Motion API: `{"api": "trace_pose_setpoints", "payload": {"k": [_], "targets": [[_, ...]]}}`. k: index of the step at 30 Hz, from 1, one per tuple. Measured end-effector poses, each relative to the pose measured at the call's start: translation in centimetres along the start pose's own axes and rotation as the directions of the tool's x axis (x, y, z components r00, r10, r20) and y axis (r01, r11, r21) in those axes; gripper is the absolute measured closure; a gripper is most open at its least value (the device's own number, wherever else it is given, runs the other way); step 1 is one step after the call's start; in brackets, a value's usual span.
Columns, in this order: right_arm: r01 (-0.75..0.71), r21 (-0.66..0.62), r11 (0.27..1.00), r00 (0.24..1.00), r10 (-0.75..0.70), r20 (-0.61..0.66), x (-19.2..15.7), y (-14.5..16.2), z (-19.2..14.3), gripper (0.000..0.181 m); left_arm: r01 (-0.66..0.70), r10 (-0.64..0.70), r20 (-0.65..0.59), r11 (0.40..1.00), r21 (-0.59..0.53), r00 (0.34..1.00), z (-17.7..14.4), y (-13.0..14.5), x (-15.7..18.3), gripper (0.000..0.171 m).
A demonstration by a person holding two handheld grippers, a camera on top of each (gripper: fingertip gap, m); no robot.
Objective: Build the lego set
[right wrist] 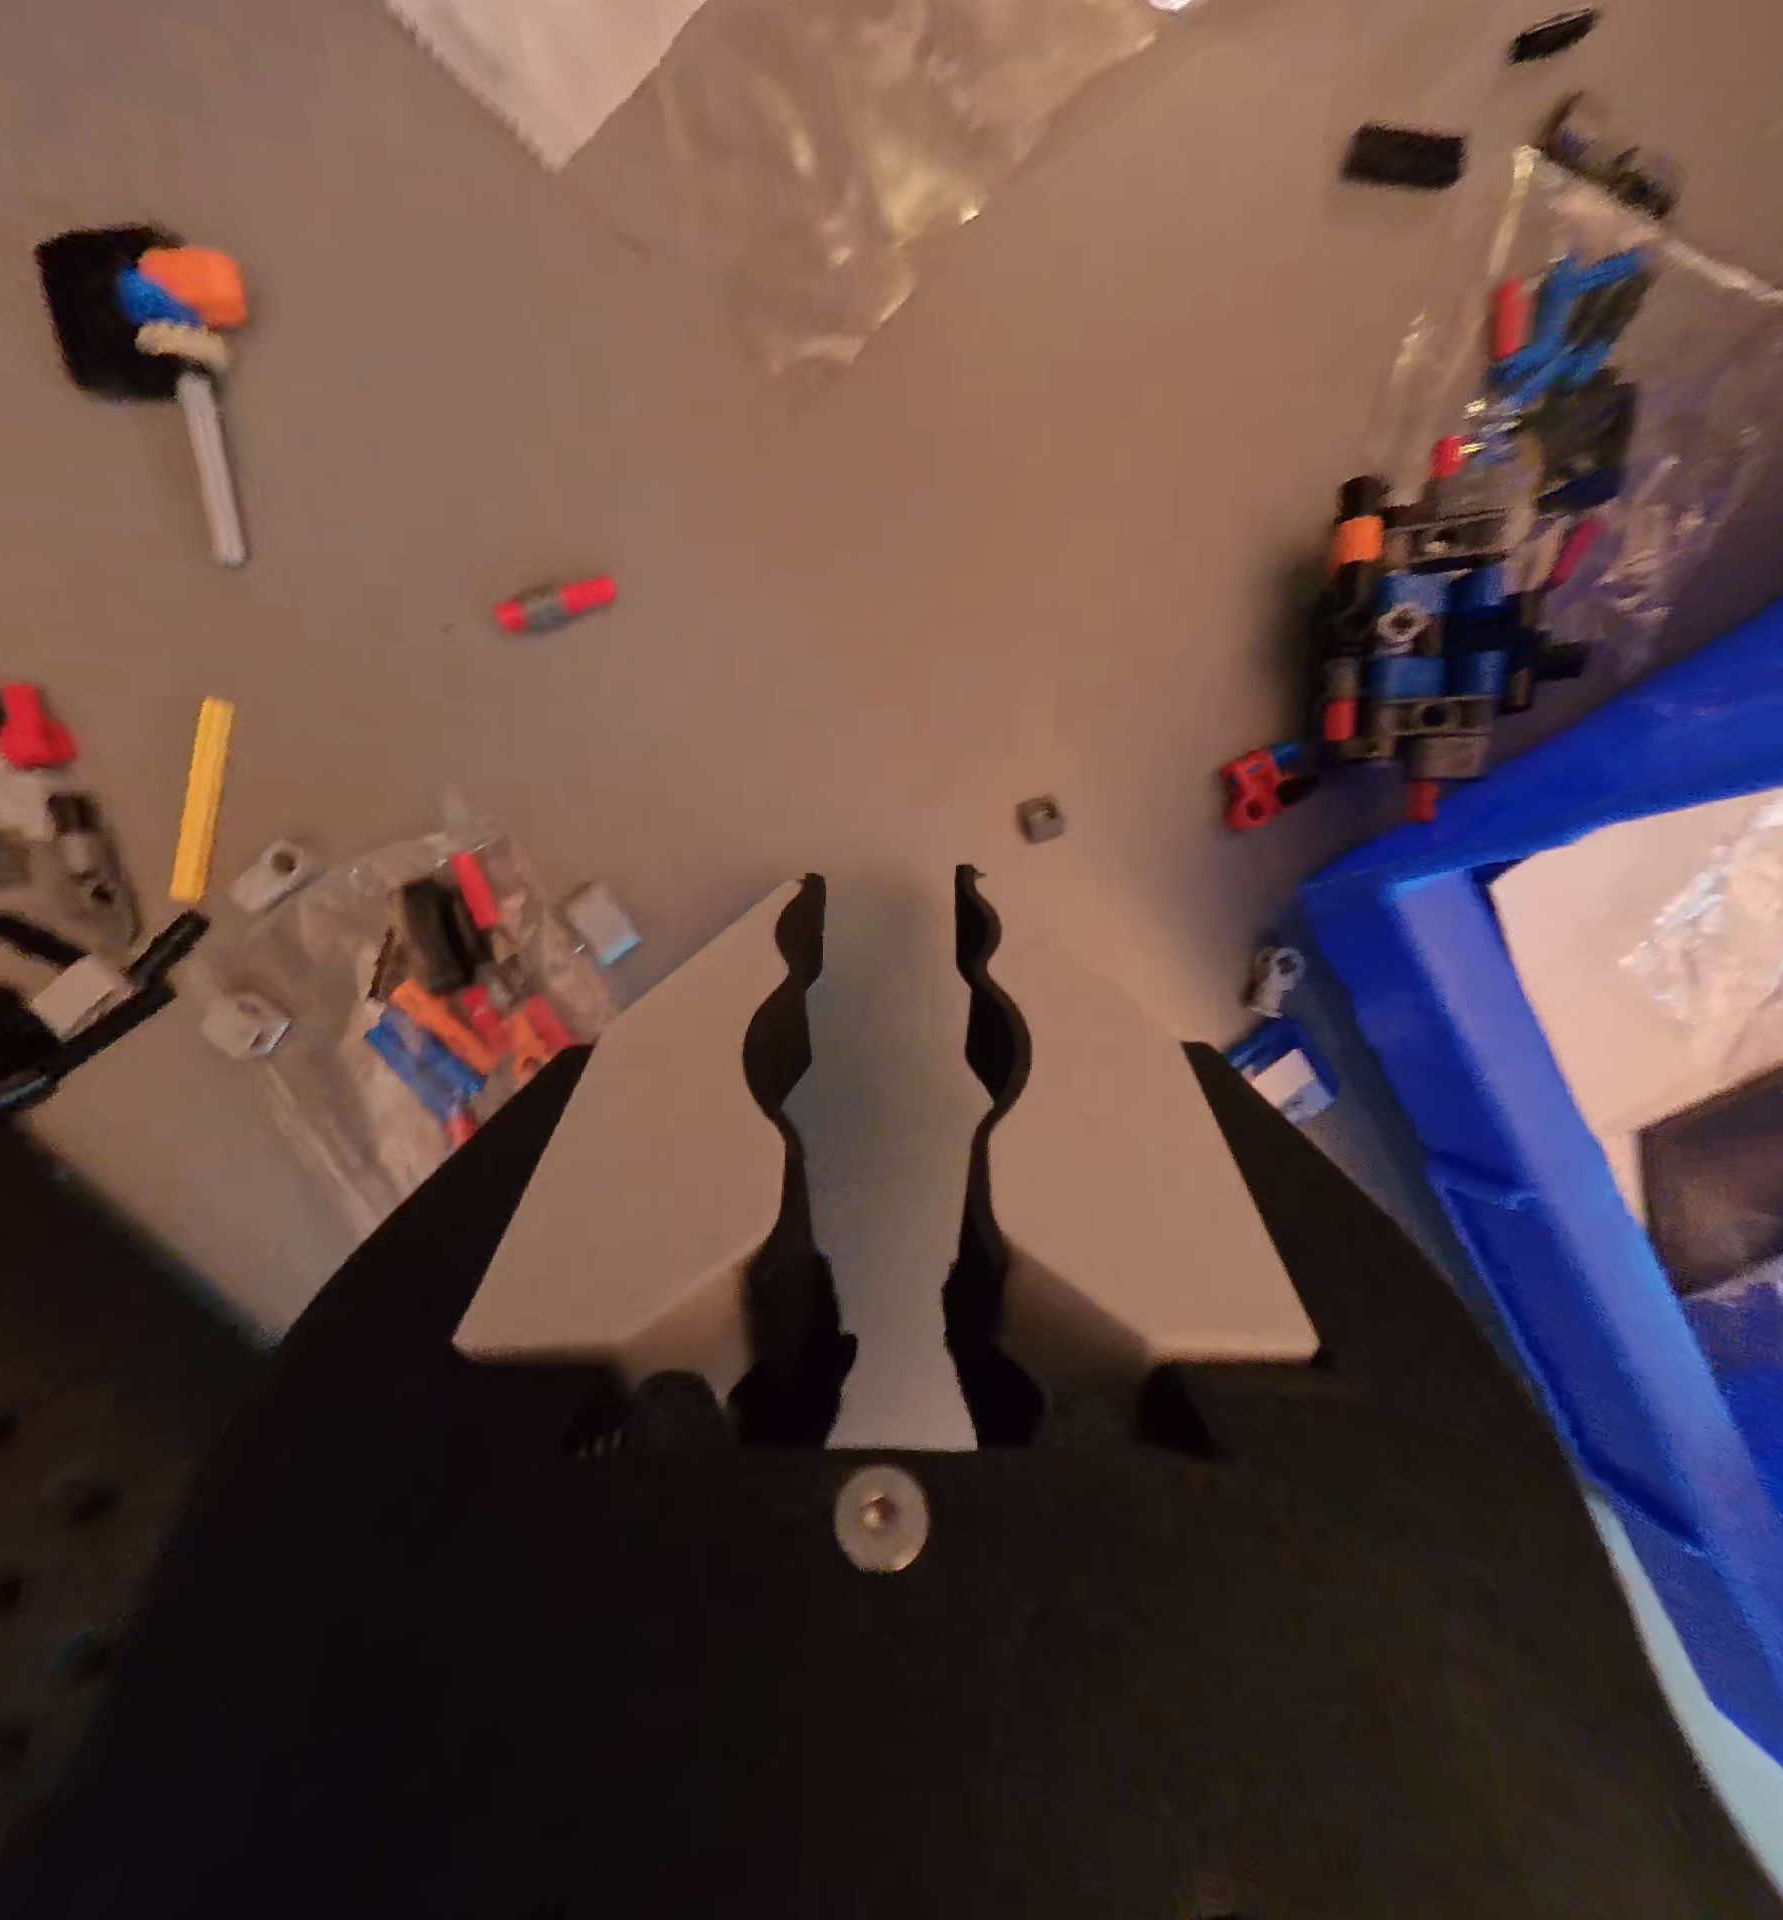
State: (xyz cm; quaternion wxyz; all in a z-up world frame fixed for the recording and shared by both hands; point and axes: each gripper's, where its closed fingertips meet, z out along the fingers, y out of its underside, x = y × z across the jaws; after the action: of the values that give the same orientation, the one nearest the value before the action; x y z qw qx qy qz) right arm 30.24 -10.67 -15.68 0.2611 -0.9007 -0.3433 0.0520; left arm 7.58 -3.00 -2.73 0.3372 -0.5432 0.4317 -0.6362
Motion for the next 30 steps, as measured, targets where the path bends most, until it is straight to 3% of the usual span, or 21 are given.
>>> {"api": "trace_pose_setpoints", "payload": {"k": [4, 8, 15, 20, 24, 30], "targets": [[-0.066, 0.013, 0.998, 0.998, 0.067, -0.021, 1.8, -0.9, 1.1, 0.158, -0.004, 0.004, 0.003, 1.0, -0.001, 1.0, -0.1, -0.1, 0.0, 0.171], [-0.115, -0.044, 0.992, 0.992, 0.113, -0.046, 3.3, 0.1, 2.5, 0.159, -0.005, 0.005, 0.004, 1.0, 0.003, 1.0, -0.2, -0.2, 0.0, 0.171], [-0.129, -0.007, 0.992, 0.992, 0.129, 0.011, 3.2, -0.2, 2.9, 0.175, -0.005, 0.005, 0.003, 1.0, -0.005, 1.0, 0.0, -0.1, 0.0, 0.171], [-0.12, -0.005, 0.993, 0.992, 0.12, 0.034, 2.6, -0.3, 2.7, 0.175, -0.009, 0.009, 0.007, 1.0, -0.003, 1.0, -0.1, -0.1, 0.1, 0.171], [-0.033, 0.062, 0.998, 0.993, 0.025, 0.119, -0.6, -2.6, 1.4, 0.176, -0.008, 0.008, 0.007, 1.0, 0.0, 1.0, -0.1, -0.2, 0.1, 0.171], [0.206, 0.229, 0.951, 0.945, -0.255, 0.207, -8.7, -9.9, -0.5, 0.176, -0.006, 0.006, 0.005, 1.0, -0.006, 1.0, 0.0, 0.0, 0.1, 0.171]]}}
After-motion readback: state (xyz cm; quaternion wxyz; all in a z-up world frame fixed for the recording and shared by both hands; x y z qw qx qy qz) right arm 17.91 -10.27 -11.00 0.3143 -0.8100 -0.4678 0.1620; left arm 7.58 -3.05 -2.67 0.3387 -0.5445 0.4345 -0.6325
